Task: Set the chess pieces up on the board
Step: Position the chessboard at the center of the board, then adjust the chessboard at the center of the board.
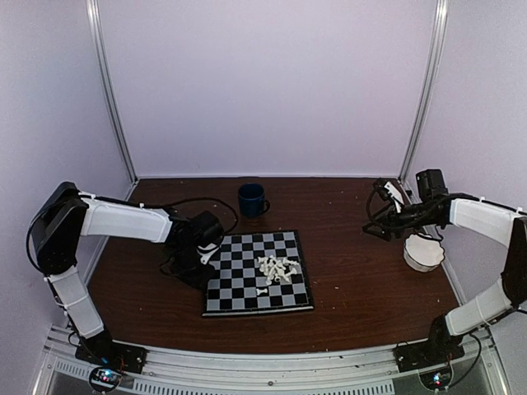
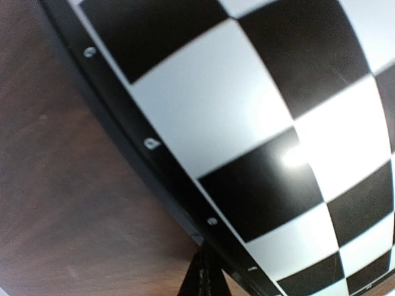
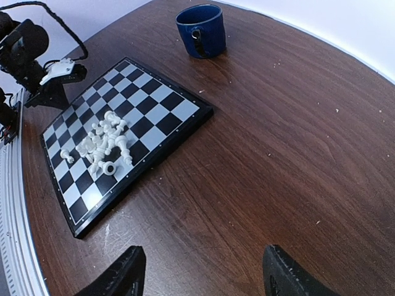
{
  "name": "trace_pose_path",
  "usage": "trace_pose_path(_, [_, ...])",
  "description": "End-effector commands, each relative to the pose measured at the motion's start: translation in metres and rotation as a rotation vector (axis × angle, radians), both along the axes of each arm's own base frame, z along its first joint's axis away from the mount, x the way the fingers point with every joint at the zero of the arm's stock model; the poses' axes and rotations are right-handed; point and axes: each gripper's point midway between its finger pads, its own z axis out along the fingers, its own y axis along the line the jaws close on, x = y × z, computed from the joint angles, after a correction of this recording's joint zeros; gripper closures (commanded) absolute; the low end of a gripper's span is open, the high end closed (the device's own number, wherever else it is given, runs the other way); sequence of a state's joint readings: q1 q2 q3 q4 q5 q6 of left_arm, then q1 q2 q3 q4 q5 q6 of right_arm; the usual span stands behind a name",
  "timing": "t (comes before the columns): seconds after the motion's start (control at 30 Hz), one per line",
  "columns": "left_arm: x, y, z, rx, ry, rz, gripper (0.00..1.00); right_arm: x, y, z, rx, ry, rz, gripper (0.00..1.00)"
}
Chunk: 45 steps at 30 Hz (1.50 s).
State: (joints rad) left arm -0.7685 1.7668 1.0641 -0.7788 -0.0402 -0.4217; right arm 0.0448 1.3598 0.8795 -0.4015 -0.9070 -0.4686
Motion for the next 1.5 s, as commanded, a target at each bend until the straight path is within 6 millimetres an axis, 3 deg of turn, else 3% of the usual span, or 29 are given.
trace_pose_path(0.0, [-0.006, -0.045, 0.016, -0.106, -0.034, -0.032, 1.0, 0.006, -0.001, 0.0, -0.027, 0.009, -0.007, 0.33])
trace_pose_path(0.13, [-0.015, -0.07, 0.017, -0.114, -0.038, -0.105, 1.0, 0.008, -0.004, -0.001, -0.04, 0.01, -0.02, 0.32])
trace_pose_path(0.27, [-0.017, -0.082, 0.026, -0.109, -0.037, -0.152, 1.0, 0.007, -0.006, 0.002, -0.056, -0.005, -0.023, 0.32])
trace_pose_path(0.4, [-0.013, -0.082, 0.06, -0.111, -0.07, -0.186, 1.0, 0.001, -0.007, 0.015, -0.082, -0.04, -0.016, 0.32])
trace_pose_path(0.5, [0.005, -0.086, 0.091, -0.12, -0.157, -0.214, 1.0, -0.02, 0.001, 0.013, -0.16, -0.057, 0.053, 0.35])
trace_pose_path(0.67, [0.075, -0.078, 0.112, -0.122, -0.258, -0.083, 0.98, -0.074, 0.035, -0.013, -0.357, -0.161, 0.245, 0.37])
trace_pose_path(0.73, [0.102, -0.076, 0.109, -0.129, -0.271, -0.012, 0.97, -0.089, 0.044, -0.022, -0.406, -0.214, 0.305, 0.42])
trace_pose_path(0.83, [0.137, -0.08, 0.101, -0.139, -0.287, 0.038, 0.99, -0.099, 0.05, -0.029, -0.432, -0.23, 0.359, 0.57])
trace_pose_path(0.97, [0.17, -0.078, 0.073, -0.131, -0.25, 0.096, 1.0, -0.112, 0.056, -0.046, -0.47, -0.193, 0.451, 0.79])
trace_pose_path(1.07, [0.186, -0.074, 0.056, -0.142, -0.242, 0.132, 1.0, -0.121, 0.06, -0.066, -0.52, -0.169, 0.517, 0.8])
trace_pose_path(1.23, [0.199, -0.072, 0.038, -0.229, -0.22, 0.18, 1.0, -0.131, 0.069, -0.094, -0.613, -0.147, 0.618, 0.85])
trace_pose_path(1.47, [0.195, -0.077, 0.02, -0.263, -0.167, 0.162, 1.0, -0.151, 0.081, -0.117, -0.695, -0.156, 0.756, 0.86])
